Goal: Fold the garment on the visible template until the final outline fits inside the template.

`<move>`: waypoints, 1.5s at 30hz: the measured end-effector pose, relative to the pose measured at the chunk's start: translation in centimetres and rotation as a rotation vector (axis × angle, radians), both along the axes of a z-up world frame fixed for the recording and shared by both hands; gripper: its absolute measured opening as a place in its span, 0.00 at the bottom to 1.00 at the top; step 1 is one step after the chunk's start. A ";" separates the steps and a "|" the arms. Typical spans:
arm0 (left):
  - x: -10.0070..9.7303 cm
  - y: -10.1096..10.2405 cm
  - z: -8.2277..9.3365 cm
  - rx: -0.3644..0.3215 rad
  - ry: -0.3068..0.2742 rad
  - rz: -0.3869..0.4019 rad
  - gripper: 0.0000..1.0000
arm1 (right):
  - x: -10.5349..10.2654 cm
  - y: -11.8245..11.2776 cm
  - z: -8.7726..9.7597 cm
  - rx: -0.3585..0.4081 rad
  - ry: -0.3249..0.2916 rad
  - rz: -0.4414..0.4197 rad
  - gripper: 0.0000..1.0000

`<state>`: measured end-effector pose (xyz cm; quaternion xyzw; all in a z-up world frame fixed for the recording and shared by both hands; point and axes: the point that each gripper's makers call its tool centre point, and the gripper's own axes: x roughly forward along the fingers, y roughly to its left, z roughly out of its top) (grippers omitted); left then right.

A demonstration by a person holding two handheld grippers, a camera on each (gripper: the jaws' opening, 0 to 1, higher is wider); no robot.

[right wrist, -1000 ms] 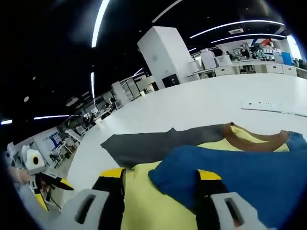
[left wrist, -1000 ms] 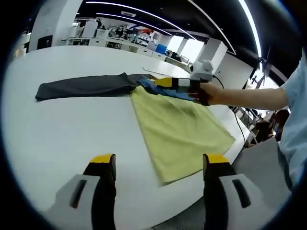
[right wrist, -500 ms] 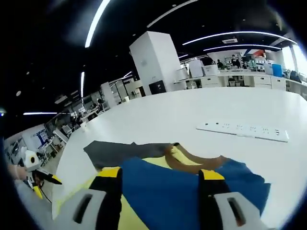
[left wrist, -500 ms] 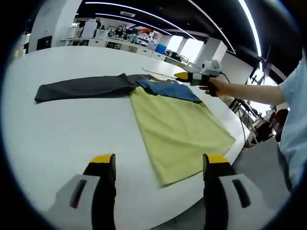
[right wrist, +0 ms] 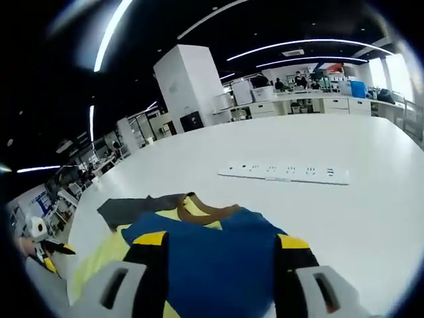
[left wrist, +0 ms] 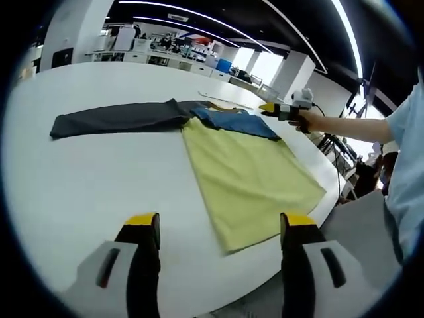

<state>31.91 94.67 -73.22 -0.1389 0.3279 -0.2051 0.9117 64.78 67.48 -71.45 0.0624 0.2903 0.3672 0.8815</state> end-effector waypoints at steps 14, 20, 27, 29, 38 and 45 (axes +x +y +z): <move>-1.1 0.5 -0.6 0.007 0.028 0.028 0.71 | 2.7 -4.7 -2.3 0.128 0.158 -0.198 0.33; -1.3 0.9 -0.7 0.017 0.041 0.037 0.71 | 3.3 -5.0 -3.0 0.210 0.221 -0.265 0.25; -1.6 0.6 -1.2 0.018 0.060 0.035 0.71 | 3.5 -4.9 -4.1 0.235 0.263 -0.282 0.09; -1.6 0.6 -1.3 0.016 0.064 0.035 0.71 | 3.6 -5.0 -4.4 0.234 0.268 -0.295 0.06; -1.3 0.3 -1.4 0.022 0.065 0.019 0.70 | 3.2 -5.6 -3.5 0.258 0.254 -0.309 0.00; -1.2 -0.2 -1.5 0.016 0.061 0.010 0.70 | 2.8 -6.5 -2.9 0.256 0.217 -0.321 0.00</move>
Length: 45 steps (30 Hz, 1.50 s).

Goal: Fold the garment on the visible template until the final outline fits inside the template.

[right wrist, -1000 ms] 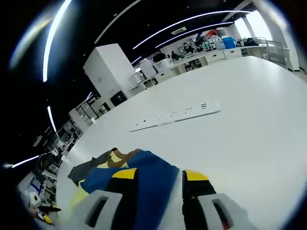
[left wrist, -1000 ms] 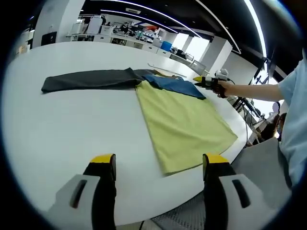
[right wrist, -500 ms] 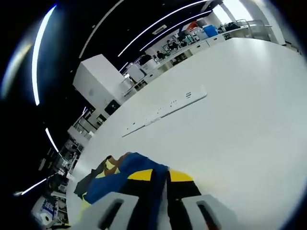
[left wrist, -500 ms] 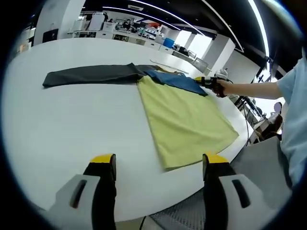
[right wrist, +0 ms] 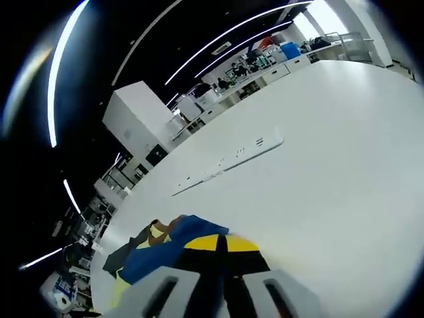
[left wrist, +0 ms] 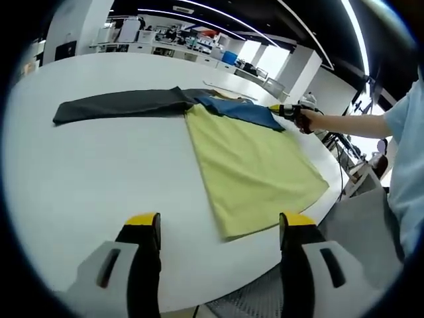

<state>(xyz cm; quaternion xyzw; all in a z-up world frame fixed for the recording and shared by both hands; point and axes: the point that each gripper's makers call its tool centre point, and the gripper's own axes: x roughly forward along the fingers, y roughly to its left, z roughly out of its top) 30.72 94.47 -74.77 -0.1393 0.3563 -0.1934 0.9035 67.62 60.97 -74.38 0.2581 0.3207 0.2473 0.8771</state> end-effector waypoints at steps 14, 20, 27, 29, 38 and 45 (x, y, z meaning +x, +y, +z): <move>-0.3 0.3 0.1 -0.004 0.006 0.022 0.70 | 0.3 -0.2 -0.9 -0.022 0.009 -0.013 0.00; -0.1 0.1 0.2 -0.009 0.003 0.015 0.70 | -0.3 -0.8 -0.1 -0.054 -0.049 0.011 0.09; 0.3 -0.2 0.4 -0.017 -0.007 0.005 0.70 | -1.5 -0.7 0.8 -0.116 -0.143 0.104 0.37; 0.4 -0.2 0.5 -0.017 -0.010 0.003 0.70 | -2.0 -0.5 1.1 -0.143 -0.184 0.144 0.47; 1.0 0.0 0.9 -0.022 -0.027 -0.002 0.70 | -4.8 1.0 2.0 -0.207 -0.258 0.305 0.93; 1.7 0.1 1.3 -0.027 -0.045 -0.009 0.70 | -7.4 1.9 1.7 -0.279 -0.270 0.434 1.00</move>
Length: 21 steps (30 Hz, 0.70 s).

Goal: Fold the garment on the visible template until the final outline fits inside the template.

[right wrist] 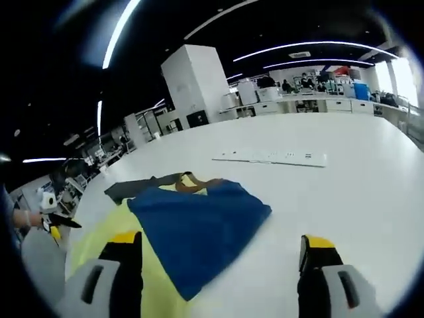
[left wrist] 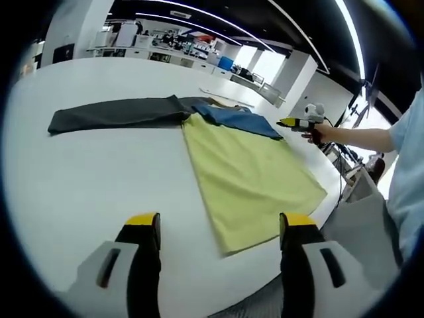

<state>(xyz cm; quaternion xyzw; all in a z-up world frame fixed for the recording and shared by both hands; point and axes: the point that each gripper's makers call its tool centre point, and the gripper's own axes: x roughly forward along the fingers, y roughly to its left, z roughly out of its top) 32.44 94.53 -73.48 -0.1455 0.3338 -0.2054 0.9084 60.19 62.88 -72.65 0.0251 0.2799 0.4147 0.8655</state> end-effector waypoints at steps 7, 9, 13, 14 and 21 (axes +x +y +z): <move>0.3 0.1 0.2 -0.003 -0.008 -0.005 0.71 | -0.9 0.3 0.5 -0.019 -0.005 0.041 1.00; 0.4 0.3 0.2 -0.004 -0.011 -0.001 0.71 | -1.2 0.4 0.7 -0.020 -0.005 0.051 1.00; 0.8 0.6 0.4 -0.008 -0.019 0.003 0.71 | -2.0 0.4 1.1 -0.032 -0.012 0.076 1.00; 0.9 0.7 0.4 -0.006 -0.018 0.003 0.71 | -2.3 0.4 1.2 -0.043 -0.011 0.086 1.00; 2.6 1.6 1.2 -0.055 -0.045 0.039 0.71 | -4.3 -0.1 2.0 -0.070 -0.023 0.132 1.00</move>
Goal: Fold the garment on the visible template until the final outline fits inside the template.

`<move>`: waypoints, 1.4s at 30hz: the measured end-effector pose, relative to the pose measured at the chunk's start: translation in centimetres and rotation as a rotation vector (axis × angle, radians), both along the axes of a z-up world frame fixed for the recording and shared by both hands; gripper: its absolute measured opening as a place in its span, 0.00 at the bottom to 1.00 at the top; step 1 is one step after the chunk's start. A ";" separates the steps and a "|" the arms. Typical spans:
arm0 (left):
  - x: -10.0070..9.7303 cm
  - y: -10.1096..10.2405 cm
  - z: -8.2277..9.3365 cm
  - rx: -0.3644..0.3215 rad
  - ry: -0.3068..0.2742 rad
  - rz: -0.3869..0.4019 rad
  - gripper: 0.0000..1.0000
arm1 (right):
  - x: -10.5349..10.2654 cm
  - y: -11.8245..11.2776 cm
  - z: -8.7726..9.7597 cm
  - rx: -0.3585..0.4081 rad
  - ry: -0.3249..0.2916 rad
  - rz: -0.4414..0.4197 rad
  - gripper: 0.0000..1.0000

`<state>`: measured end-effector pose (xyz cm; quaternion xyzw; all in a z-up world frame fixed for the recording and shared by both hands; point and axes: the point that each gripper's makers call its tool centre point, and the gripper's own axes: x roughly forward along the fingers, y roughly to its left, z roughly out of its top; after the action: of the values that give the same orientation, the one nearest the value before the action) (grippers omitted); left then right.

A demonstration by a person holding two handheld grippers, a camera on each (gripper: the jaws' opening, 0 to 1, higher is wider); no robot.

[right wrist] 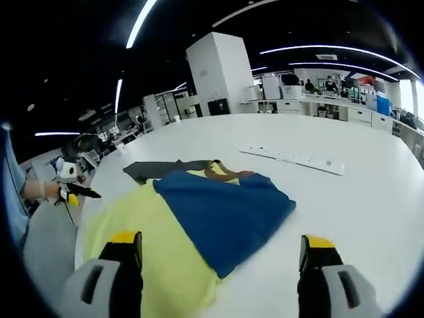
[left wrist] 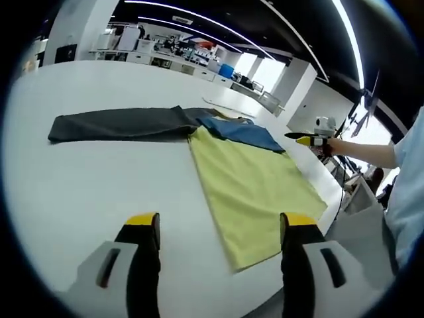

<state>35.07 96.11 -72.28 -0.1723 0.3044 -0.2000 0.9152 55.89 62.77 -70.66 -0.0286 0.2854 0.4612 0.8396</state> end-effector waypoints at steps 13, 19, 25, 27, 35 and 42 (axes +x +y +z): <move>3.4 2.9 0.4 -0.027 -0.018 0.075 0.71 | -3.8 -0.4 1.5 0.001 -0.014 0.050 1.00; 4.9 5.3 0.6 -0.049 -0.021 0.149 0.70 | -5.5 -0.7 1.4 -0.010 -0.004 0.063 1.00; 6.0 7.6 0.3 -0.017 -0.029 0.184 0.68 | -6.3 -1.2 1.3 0.020 0.011 0.036 1.00; 6.2 8.8 -0.2 0.014 -0.016 0.201 0.67 | -6.4 -1.6 1.0 0.017 0.021 0.020 0.99; 6.8 12.6 -1.0 0.134 -0.013 0.244 0.65 | -7.0 -2.4 0.9 0.022 0.027 -0.002 0.98; 7.3 17.2 -1.9 0.217 0.005 0.385 0.62 | -7.4 -2.8 0.8 0.040 0.043 -0.032 0.97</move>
<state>42.35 113.27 -74.19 -0.1283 0.2878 0.0129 0.9490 48.49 59.99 -69.87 0.0025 0.2947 0.4540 0.8409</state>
